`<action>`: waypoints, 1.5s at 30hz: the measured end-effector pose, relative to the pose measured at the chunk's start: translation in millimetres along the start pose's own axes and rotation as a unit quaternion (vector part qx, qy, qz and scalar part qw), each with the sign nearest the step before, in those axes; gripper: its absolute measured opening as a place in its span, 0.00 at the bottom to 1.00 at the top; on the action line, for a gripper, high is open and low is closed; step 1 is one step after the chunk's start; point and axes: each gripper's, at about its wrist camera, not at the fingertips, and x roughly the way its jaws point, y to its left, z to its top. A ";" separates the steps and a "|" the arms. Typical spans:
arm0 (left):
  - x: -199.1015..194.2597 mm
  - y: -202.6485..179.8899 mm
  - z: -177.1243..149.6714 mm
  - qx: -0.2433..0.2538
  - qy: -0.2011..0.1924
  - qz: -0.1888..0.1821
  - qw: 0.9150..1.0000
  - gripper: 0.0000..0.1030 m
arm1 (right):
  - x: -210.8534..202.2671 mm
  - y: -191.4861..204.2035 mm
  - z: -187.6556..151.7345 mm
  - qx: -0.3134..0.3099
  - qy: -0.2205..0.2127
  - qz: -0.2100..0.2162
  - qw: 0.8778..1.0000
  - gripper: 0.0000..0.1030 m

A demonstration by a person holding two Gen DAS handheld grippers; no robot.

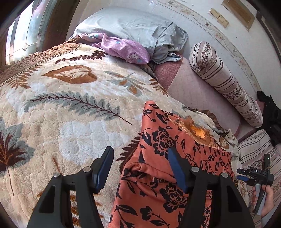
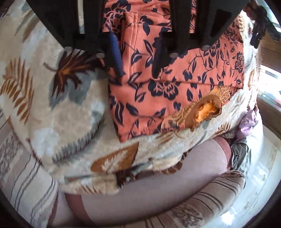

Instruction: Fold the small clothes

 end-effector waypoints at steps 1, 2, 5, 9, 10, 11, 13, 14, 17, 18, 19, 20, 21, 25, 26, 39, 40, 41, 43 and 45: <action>0.1 -0.6 0.0 0.001 0.000 0.000 1.000 0.63 | 5.0 -5.5 -3.6 0.012 0.003 0.014 1.000 0.65; 0.4 -1.4 -0.3 0.003 0.000 0.000 1.000 0.63 | 6.5 -9.1 -8.8 0.021 -0.001 0.025 0.999 0.65; 2.3 -5.0 -1.3 0.012 0.001 0.002 1.000 0.63 | 14.8 -12.0 -9.9 0.028 0.007 0.034 0.999 0.65; 3.5 -10.0 -2.5 0.026 -0.001 0.004 1.000 0.63 | 36.1 -8.1 -8.8 0.008 0.032 0.008 0.999 0.45; 3.3 -10.7 -2.7 0.029 -0.001 0.005 1.000 0.63 | 40.5 -6.5 -9.7 -0.003 0.041 -0.014 0.999 0.35; 3.1 -11.0 -2.8 0.031 -0.002 0.005 1.000 0.63 | 41.3 -3.6 -10.8 -0.019 0.038 -0.038 0.998 0.21; 1.8 -10.2 -2.3 0.028 -0.002 0.005 1.000 0.63 | 35.1 2.7 -11.6 -0.046 0.037 -0.055 0.997 0.09; 0.9 -9.9 -1.9 0.027 -0.003 0.003 1.000 0.63 | 27.7 7.8 -11.7 -0.061 0.030 -0.064 0.996 0.08; -1.9 -10.0 -1.4 0.026 -0.008 0.004 1.000 0.63 | -2.3 33.8 -8.4 -0.115 -0.007 -0.090 0.989 0.07; -2.4 -10.1 -1.5 0.027 -0.009 0.004 1.000 0.63 | -12.3 43.1 -5.0 -0.133 -0.024 -0.097 0.986 0.06; -2.7 -10.3 -1.7 0.028 -0.009 0.005 1.000 0.63 | -24.5 53.7 -1.8 -0.148 -0.045 -0.101 0.983 0.06; -2.9 -10.5 -1.7 0.028 -0.010 0.006 1.000 0.63 | -36.5 62.8 2.5 -0.159 -0.067 -0.104 0.980 0.06; -2.7 -10.7 -1.7 0.029 -0.010 0.006 1.000 0.63 | -47.6 71.1 6.3 -0.170 -0.090 -0.112 0.975 0.06; 1.8 -14.2 -2.4 0.035 -0.005 0.007 0.999 0.63 | -56.2 73.2 18.0 -0.165 -0.113 -0.118 0.973 0.06; 3.2 -15.4 -3.2 0.038 -0.004 0.008 0.999 0.63 | -47.4 67.0 22.2 -0.159 -0.114 -0.118 0.974 0.06; 4.2 -22.0 -7.1 0.066 -0.007 0.026 0.997 0.63 | -6.8 6.0 10.5 -0.040 -0.071 -0.060 0.995 0.14; 2.2 -22.1 -6.8 0.067 -0.006 0.028 0.997 0.63 | -17.4 8.2 8.6 -0.038 -0.087 -0.043 0.995 0.14; 0.6 -22.6 -6.1 0.064 -0.003 0.022 0.998 0.63 | -25.9 10.9 5.8 -0.036 -0.098 -0.019 0.994 0.14; 1.4 -29.5 -4.0 0.062 0.013 0.006 0.998 0.63 | -35.8 17.2 -1.6 -0.034 -0.105 0.044 0.993 0.15; 6.5 -44.2 -2.5 0.083 0.020 0.004 0.996 0.63 | -28.6 23.6 -9.0 -0.037 -0.091 0.077 0.992 0.16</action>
